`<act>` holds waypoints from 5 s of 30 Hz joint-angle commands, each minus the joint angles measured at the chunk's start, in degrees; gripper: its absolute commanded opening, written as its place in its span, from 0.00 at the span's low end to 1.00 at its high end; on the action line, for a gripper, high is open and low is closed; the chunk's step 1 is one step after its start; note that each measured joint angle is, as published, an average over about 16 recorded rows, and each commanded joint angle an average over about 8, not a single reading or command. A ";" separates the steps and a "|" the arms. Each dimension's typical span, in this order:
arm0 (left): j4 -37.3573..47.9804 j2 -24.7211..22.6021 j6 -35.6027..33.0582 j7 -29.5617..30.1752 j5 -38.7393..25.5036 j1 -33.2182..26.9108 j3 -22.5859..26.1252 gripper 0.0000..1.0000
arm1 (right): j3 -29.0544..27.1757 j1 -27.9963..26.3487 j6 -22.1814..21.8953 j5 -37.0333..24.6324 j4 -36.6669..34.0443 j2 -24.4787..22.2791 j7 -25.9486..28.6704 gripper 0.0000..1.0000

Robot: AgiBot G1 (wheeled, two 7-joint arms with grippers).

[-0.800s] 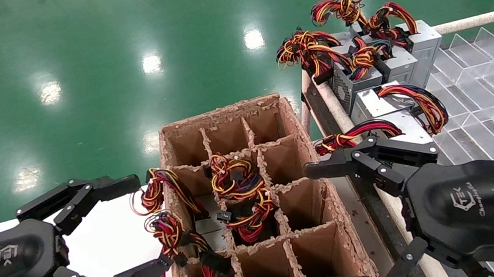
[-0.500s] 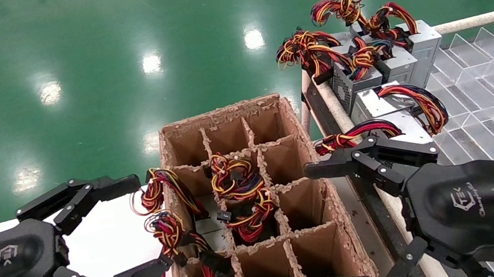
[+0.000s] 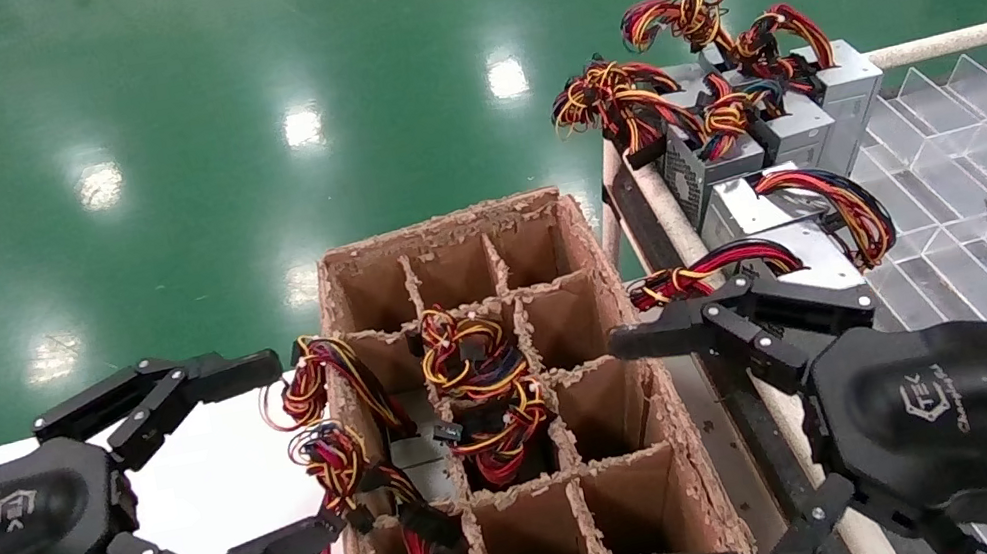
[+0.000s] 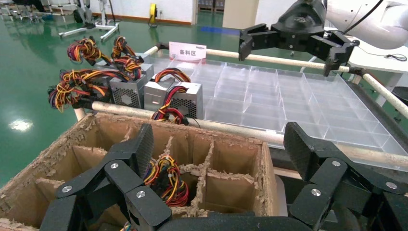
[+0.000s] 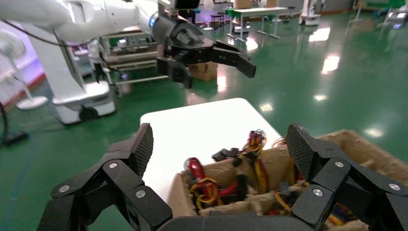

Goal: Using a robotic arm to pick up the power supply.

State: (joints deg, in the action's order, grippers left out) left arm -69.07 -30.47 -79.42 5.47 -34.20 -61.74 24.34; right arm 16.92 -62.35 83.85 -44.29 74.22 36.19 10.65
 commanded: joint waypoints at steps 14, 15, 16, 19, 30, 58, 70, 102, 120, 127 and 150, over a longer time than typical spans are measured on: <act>0.00 0.00 0.00 0.00 0.00 0.00 0.00 0.00 | 8.66 -6.72 -13.34 -16.13 2.74 11.95 7.40 1.00; 0.00 0.00 0.00 0.00 0.00 0.00 0.00 0.00 | 9.61 -7.21 -14.40 -17.70 2.72 13.16 8.25 1.00; 0.00 0.00 0.00 0.00 0.00 0.00 0.00 0.00 | 10.58 -7.70 -15.41 -19.30 2.70 14.39 9.12 1.00; 0.00 0.00 0.00 0.00 0.00 0.00 0.00 0.00 | 13.29 -8.94 -17.78 -23.50 2.59 17.73 11.61 1.00; 0.00 0.00 0.00 0.00 0.00 0.00 0.00 0.00 | 20.72 -11.05 -22.37 -35.21 2.11 25.73 18.80 0.04; 0.00 0.00 0.00 0.00 0.00 0.00 0.00 0.00 | 21.86 -9.81 -25.41 -38.18 1.68 26.58 23.61 0.00; 0.00 0.00 0.00 0.00 0.00 0.00 0.00 0.00 | 21.64 -9.71 -25.81 -38.06 1.54 26.52 23.99 0.00; 0.00 0.00 0.00 0.00 0.00 0.00 0.00 0.00 | 5.44 -20.93 -16.82 -17.98 1.58 12.69 16.65 0.00; 0.00 0.00 0.00 0.00 0.00 0.00 0.00 0.00 | 2.94 -41.61 -4.78 -25.49 -7.97 7.45 -7.75 0.00; 0.00 0.00 0.00 0.00 0.00 0.00 0.00 0.00 | 4.20 -48.39 -2.77 -32.71 -11.73 5.21 -16.38 0.00; 0.00 0.00 0.00 0.00 0.00 0.00 0.00 0.00 | 11.51 -65.68 -9.93 -57.99 -36.70 4.45 -33.37 0.00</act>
State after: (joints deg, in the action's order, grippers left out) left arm -69.07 -30.47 -79.42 5.47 -34.20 -61.74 24.34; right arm 28.13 -127.64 74.05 -101.52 37.48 40.69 -22.52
